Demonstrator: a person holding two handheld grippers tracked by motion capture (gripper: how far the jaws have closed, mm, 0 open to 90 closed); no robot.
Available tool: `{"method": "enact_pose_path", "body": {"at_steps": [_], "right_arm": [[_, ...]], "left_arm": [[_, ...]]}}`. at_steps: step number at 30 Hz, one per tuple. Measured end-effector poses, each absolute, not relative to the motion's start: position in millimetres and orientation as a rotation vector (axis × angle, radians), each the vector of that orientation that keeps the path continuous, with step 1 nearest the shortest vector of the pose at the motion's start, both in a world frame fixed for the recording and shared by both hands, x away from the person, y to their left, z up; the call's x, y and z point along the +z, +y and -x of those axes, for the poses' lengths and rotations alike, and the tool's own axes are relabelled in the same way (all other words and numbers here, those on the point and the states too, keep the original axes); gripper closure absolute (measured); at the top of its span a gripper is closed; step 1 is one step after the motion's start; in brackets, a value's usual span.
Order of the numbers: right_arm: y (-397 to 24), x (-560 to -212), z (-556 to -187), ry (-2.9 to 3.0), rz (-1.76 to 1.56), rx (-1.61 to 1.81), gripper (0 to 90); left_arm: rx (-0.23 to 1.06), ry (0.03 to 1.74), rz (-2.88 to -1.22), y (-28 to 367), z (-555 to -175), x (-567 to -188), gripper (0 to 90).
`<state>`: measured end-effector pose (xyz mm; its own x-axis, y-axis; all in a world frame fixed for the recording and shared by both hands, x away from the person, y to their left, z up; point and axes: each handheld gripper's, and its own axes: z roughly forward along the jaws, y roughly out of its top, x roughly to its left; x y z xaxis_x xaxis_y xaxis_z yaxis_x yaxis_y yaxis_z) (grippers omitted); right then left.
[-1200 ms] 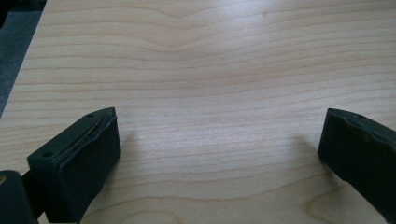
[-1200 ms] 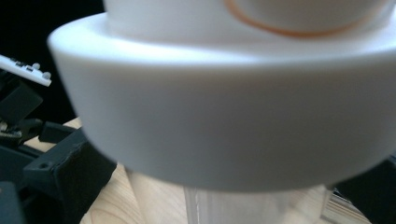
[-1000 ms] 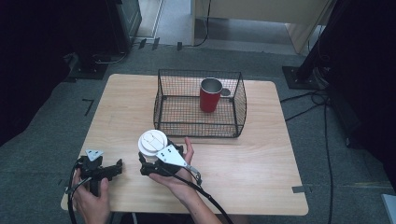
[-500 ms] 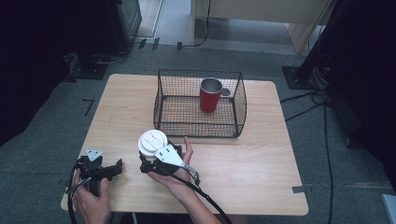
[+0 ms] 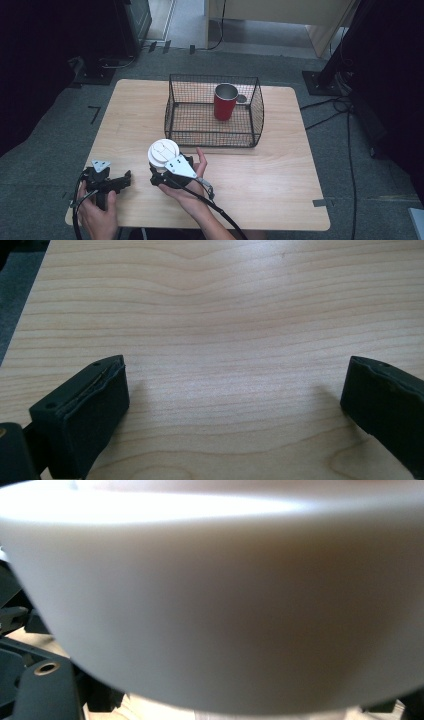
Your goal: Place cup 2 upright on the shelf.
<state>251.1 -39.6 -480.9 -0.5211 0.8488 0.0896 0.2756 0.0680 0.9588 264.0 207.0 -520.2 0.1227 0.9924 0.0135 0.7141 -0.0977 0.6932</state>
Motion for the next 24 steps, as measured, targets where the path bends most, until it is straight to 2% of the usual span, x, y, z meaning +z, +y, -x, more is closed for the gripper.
{"method": "enact_pose_path", "body": {"at_steps": [24], "right_arm": [[-50.0, -466.6, -250.3, 1.737, -1.096, 1.531, 16.3]], "left_arm": [[0.677, 1.646, -1.871, 206.9, -264.0, -520.2, 0.0]]}}
